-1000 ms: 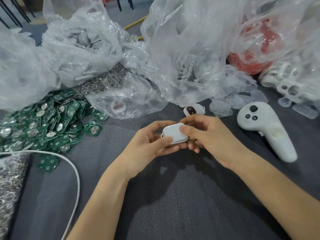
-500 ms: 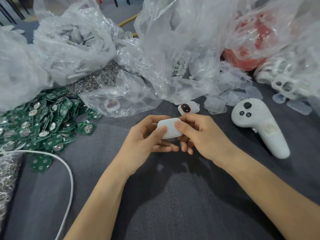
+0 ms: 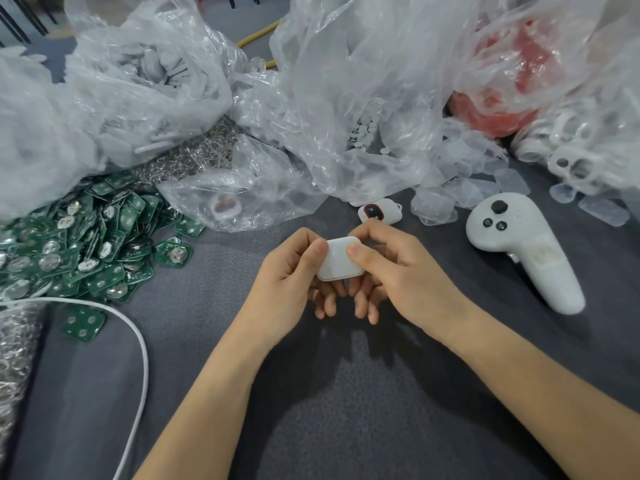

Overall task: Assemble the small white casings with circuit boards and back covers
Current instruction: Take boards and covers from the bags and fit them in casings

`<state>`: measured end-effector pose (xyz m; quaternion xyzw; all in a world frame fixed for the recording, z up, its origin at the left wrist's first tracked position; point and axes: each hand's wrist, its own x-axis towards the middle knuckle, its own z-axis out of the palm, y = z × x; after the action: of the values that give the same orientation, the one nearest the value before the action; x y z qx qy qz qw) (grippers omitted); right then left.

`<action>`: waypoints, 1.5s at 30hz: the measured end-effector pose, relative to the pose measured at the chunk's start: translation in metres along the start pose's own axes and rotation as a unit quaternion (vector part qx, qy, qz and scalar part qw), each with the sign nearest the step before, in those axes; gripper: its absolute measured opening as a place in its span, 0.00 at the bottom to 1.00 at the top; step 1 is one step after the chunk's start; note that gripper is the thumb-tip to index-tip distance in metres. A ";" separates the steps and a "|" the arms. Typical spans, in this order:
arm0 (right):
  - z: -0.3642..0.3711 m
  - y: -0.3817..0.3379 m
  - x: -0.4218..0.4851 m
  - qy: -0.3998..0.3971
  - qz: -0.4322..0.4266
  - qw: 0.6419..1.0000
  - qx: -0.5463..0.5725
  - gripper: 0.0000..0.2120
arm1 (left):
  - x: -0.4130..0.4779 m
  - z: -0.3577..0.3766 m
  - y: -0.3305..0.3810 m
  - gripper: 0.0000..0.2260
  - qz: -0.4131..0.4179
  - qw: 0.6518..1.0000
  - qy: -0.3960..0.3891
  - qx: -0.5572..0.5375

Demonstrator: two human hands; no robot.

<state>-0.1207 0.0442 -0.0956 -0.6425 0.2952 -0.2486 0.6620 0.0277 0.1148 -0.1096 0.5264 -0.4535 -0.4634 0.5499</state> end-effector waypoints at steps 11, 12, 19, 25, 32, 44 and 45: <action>-0.002 0.007 0.002 0.086 -0.087 0.987 -0.102 0.06 | 0.000 0.003 0.002 0.09 -0.008 0.998 0.017 -0.053; -0.002 0.007 0.002 0.089 -0.089 0.987 -0.105 0.05 | 0.000 0.003 0.003 0.09 -0.012 0.998 0.016 -0.057; -0.001 0.008 0.004 0.105 -0.092 0.982 -0.124 0.05 | -0.002 0.001 0.002 0.12 -0.022 0.999 0.008 -0.042; 0.002 0.004 0.001 0.152 -0.122 0.957 -0.213 0.06 | 0.000 -0.002 0.001 0.09 -0.059 0.991 -0.017 -0.123; -0.001 -0.010 -0.002 0.136 -0.166 0.929 -0.300 0.15 | 0.002 -0.008 0.004 0.05 -0.147 0.947 -0.070 -0.276; -0.006 -0.020 -0.007 0.113 -0.226 0.892 -0.375 0.26 | 0.000 -0.003 0.009 0.24 -0.163 0.917 -0.087 -0.354; -0.007 -0.020 -0.007 0.109 -0.223 0.893 -0.376 0.27 | 0.000 -0.003 0.009 0.23 -0.160 0.916 -0.092 -0.356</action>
<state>-0.1295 0.0439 -0.0750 -0.8611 0.2859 -0.3292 0.2615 0.0313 0.1156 -0.1006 0.3167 -0.2164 -0.7224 0.5754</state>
